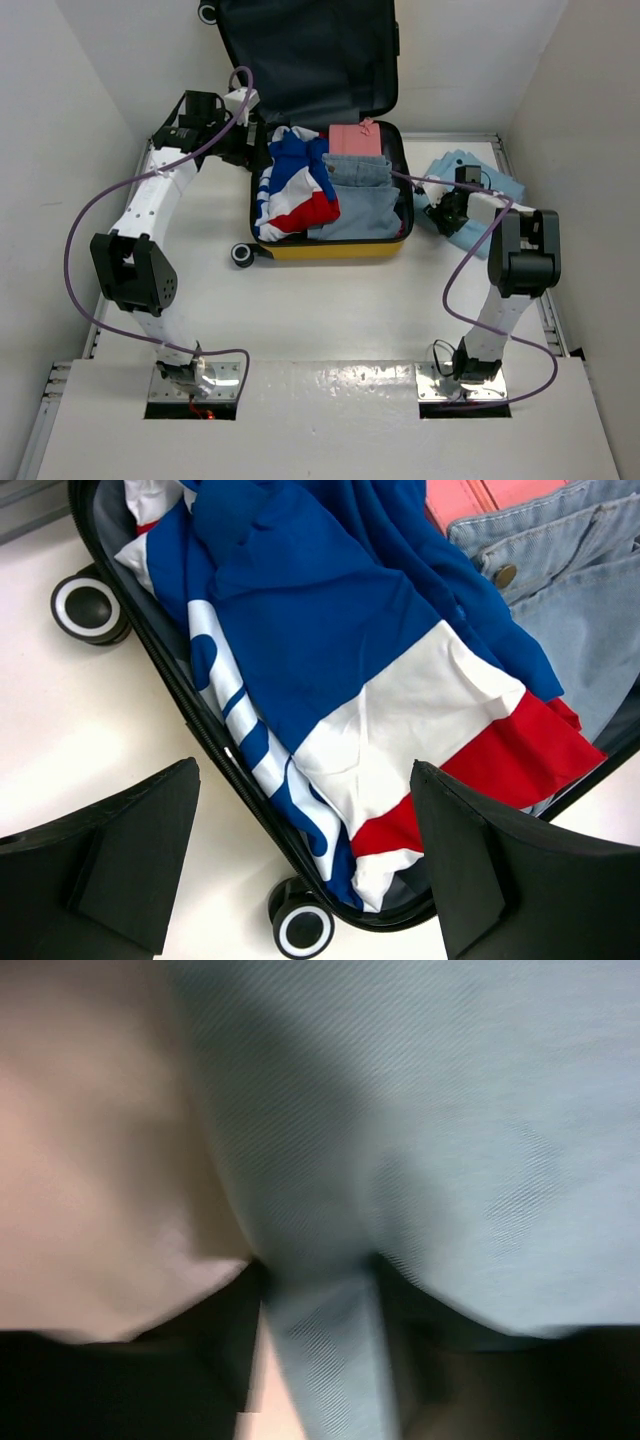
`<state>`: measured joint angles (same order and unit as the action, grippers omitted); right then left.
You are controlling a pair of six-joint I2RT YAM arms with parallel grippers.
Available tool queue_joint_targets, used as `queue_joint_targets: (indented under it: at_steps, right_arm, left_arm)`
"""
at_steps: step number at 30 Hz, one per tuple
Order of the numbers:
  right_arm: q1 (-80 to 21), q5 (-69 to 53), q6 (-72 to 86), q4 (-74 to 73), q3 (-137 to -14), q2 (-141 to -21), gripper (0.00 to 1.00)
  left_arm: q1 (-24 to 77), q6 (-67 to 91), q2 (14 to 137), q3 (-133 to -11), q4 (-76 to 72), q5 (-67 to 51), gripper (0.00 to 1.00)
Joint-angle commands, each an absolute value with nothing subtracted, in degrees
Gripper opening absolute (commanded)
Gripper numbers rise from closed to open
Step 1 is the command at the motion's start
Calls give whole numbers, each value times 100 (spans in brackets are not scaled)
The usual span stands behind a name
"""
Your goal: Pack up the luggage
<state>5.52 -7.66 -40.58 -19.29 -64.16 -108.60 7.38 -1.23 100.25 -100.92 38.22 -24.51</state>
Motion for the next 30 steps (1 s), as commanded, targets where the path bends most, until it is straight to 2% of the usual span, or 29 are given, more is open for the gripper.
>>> queue_joint_targets:
  at_steps: [1,3,4,5,8,10,11,12,13,14,15,16,18,19,21,26,28,29,30]
  right_arm:
    - [527,-308,-4254,-836,-6249,-11118,33]
    - [571,-246,-4219,-861,-6293,-11171,16]
    - [589,-255,-4140,-887,-6293,-11145,4]
    - [598,-272,-4105,-922,-6293,-11118,0]
    - [799,-700,-3850,-1264,-6441,-10856,0]
    - [1141,-1079,-3421,-2028,-6766,-10732,0]
    - [1369,-1855,-3097,-2605,-7211,-10766,0]
    - [1484,-2133,-2894,-2915,-7799,-10888,0]
    - [1712,-2458,-2709,-3979,-8527,-10985,0]
    - [1888,-3479,-2255,-4356,-8934,-11247,0]
    - [1942,-3759,-2059,-4690,-10174,-11546,0]
    - [2029,-4266,-1874,-5416,-10569,-11697,0]
    - [2013,-4815,-1057,-5633,-11247,-12065,0]
    - [1987,-5051,-541,-5390,-11789,-12085,0]
    - [1864,-5317,330,-4733,-11874,-11971,0]
    - [1513,-6002,2814,-2740,-11541,-11725,0]
    - [1407,-6073,3311,-2235,-11087,-11523,0]
    - [1311,-6125,3566,-1336,-10979,-11479,0]
    - [1292,-6109,4343,-1092,-10899,-11426,0]
  left_arm:
    - [668,-185,9747,-10125,3823,-2461,89]
    - [616,-185,9800,-10125,3771,-2461,89]
    - [615,-185,9800,-10125,3771,-2461,89]
    - [615,-185,9800,-10125,3771,-2461,89]
    - [615,-185,9800,-10178,3771,-2461,89]
    - [554,-185,9852,-10178,3771,-2461,89]
    - [554,-185,9853,-10178,3771,-2513,89]
    - [502,-185,9853,-10178,3771,-2566,89]
    - [501,-185,9853,-10178,3718,-2566,89]
    - [501,-124,9905,-10117,3718,-2636,89]
    - [501,-123,9905,-10116,3666,-2689,89]
    - [501,-71,9905,-10116,3665,-2689,89]
    - [448,-9,9958,-10055,3595,-2742,89]
    - [396,52,9958,-10055,3595,-2794,89]
    - [335,105,10011,-10055,3533,-2848,89]
    - [159,105,9897,-9809,3533,-2900,89]
    - [89,105,9835,-9730,3480,-2961,89]
    - [36,105,9774,-9651,3480,-2962,89]
    - [35,105,9721,-9650,3480,-2962,89]
